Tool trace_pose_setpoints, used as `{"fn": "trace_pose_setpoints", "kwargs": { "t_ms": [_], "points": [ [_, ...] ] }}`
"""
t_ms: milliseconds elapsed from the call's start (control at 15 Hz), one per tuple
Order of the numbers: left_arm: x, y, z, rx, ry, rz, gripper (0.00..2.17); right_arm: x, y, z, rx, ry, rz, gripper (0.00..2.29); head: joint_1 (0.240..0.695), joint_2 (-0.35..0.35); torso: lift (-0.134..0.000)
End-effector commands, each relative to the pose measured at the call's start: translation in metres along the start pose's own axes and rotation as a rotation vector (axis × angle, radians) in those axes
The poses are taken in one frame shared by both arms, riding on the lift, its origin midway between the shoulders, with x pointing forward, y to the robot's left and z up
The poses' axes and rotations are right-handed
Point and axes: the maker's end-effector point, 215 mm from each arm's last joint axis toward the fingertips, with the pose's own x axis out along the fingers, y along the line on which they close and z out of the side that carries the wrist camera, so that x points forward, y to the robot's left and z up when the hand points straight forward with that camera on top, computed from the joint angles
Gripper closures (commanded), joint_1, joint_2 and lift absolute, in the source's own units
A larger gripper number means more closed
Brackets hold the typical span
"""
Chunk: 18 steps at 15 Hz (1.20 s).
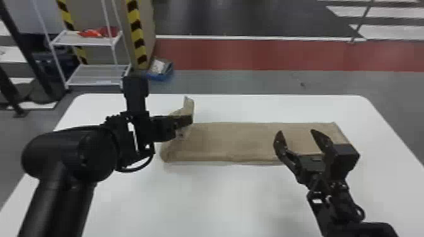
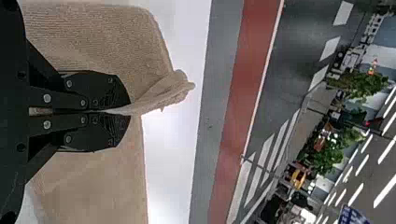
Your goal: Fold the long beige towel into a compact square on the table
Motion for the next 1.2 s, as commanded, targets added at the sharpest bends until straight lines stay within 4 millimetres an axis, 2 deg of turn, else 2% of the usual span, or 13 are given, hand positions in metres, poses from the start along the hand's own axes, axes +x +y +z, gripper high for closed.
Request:
{"fn": "trace_pose_setpoints", "kwargs": {
  "t_ms": [0,133,200,267,333,400,533,600,667,800,867,1000,1133],
  "points": [
    [0.026,-0.053,-0.004,0.034,0.006,-0.052,1.89,-0.019,-0.070,0.008,0.009,-0.018,-0.111,0.13,0.695,-0.120,-0.123],
    [0.044,-0.048,-0.015,0.085,0.010,-0.015,1.89,-0.034,-0.136,0.011,0.025,-0.026,-0.207,0.13,0.695,-0.207,-0.123],
    [0.055,-0.055,-0.014,0.114,-0.016,-0.004,1.89,-0.044,-0.166,0.012,0.041,-0.028,-0.249,0.13,0.695,-0.249,-0.123],
    [0.066,-0.063,-0.015,0.139,-0.042,0.007,1.89,-0.050,-0.185,0.012,0.048,-0.029,-0.268,0.13,0.695,-0.309,-0.123],
    [0.074,-0.066,-0.019,0.151,-0.048,0.009,1.84,-0.054,-0.193,0.012,0.046,-0.030,-0.274,0.13,0.695,-0.338,-0.123],
    [0.078,-0.070,-0.023,0.149,-0.052,-0.001,1.49,-0.056,-0.196,0.011,0.048,-0.028,-0.274,0.13,0.695,-0.350,-0.123],
    [0.081,-0.092,-0.038,0.130,-0.039,-0.059,0.45,-0.055,-0.196,0.005,0.053,-0.022,-0.275,0.13,0.695,-0.350,-0.123],
    [0.081,-0.100,-0.044,0.125,-0.032,-0.078,0.12,-0.052,-0.192,0.003,0.058,-0.021,-0.269,0.13,0.695,-0.350,-0.123],
    [0.080,-0.107,-0.049,0.114,-0.025,-0.100,0.01,-0.048,-0.186,0.003,0.058,-0.022,-0.258,0.13,0.695,-0.350,-0.123],
    [0.075,-0.119,-0.058,0.093,-0.022,-0.134,0.02,-0.039,-0.168,0.003,0.057,-0.018,-0.235,0.13,0.695,-0.350,-0.123],
    [0.070,-0.121,-0.055,0.084,-0.034,-0.140,0.02,-0.035,-0.154,-0.001,0.063,-0.006,-0.215,0.13,0.695,-0.350,-0.123],
    [0.058,-0.116,-0.050,0.062,-0.063,-0.133,0.02,-0.026,-0.135,-0.003,0.060,0.016,-0.191,0.13,0.695,-0.350,-0.123],
    [0.045,-0.104,-0.047,0.048,-0.092,-0.107,0.02,-0.013,-0.112,-0.015,0.072,0.079,-0.150,0.13,0.695,-0.350,-0.123]
  ]
}}
